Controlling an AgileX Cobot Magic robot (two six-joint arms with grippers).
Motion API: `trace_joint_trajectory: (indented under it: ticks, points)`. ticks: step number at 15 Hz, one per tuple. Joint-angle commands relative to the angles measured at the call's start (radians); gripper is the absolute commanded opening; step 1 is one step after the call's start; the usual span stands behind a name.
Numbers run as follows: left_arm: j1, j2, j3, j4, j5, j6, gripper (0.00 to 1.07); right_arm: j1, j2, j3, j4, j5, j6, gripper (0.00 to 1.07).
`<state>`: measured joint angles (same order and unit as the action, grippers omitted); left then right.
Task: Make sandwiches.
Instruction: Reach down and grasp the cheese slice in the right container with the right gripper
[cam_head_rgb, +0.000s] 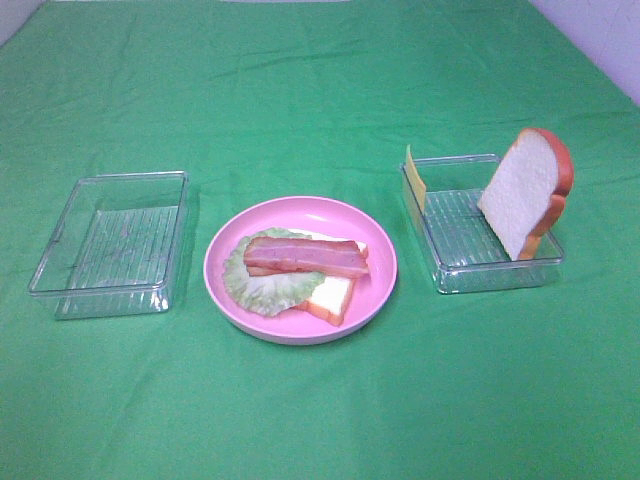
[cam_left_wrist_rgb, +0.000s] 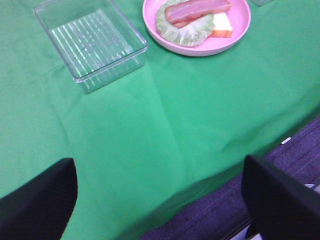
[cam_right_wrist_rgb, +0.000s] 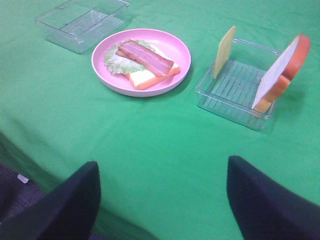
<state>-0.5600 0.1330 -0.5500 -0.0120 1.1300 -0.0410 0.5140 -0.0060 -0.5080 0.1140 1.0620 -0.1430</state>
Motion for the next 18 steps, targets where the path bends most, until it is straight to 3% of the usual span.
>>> trace_joint_trajectory:
  ticks: [1,3,6,11,12,13,14,18]
  points:
    - [0.002,-0.048,0.033,-0.011,-0.084,0.041,0.85,0.0,-0.006,0.003,-0.005,0.002,-0.003,0.69]
    - [0.002,-0.051,0.05,-0.011,-0.083,0.083,0.85,0.0,0.0,-0.006,-0.035,-0.014,0.063,0.67]
    - [0.002,-0.052,0.051,-0.012,-0.083,0.085,0.85,0.0,0.067,-0.025,-0.079,-0.086,0.191,0.66]
    - [0.002,-0.055,0.051,-0.012,-0.083,0.085,0.85,0.0,0.481,-0.123,-0.172,-0.231,0.344,0.66]
    - [0.002,-0.055,0.051,-0.013,-0.083,0.085,0.85,0.0,0.599,-0.174,-0.187,-0.231,0.363,0.66]
    - [0.002,-0.055,0.051,-0.013,-0.083,0.085,0.84,0.0,0.828,-0.301,-0.202,-0.225,0.383,0.66]
    - [0.002,-0.055,0.051,-0.013,-0.083,0.085,0.84,0.0,0.873,-0.333,-0.202,-0.221,0.383,0.66]
    - [0.002,-0.055,0.051,-0.013,-0.083,0.084,0.84,-0.001,1.267,-0.628,-0.201,-0.158,0.383,0.64]
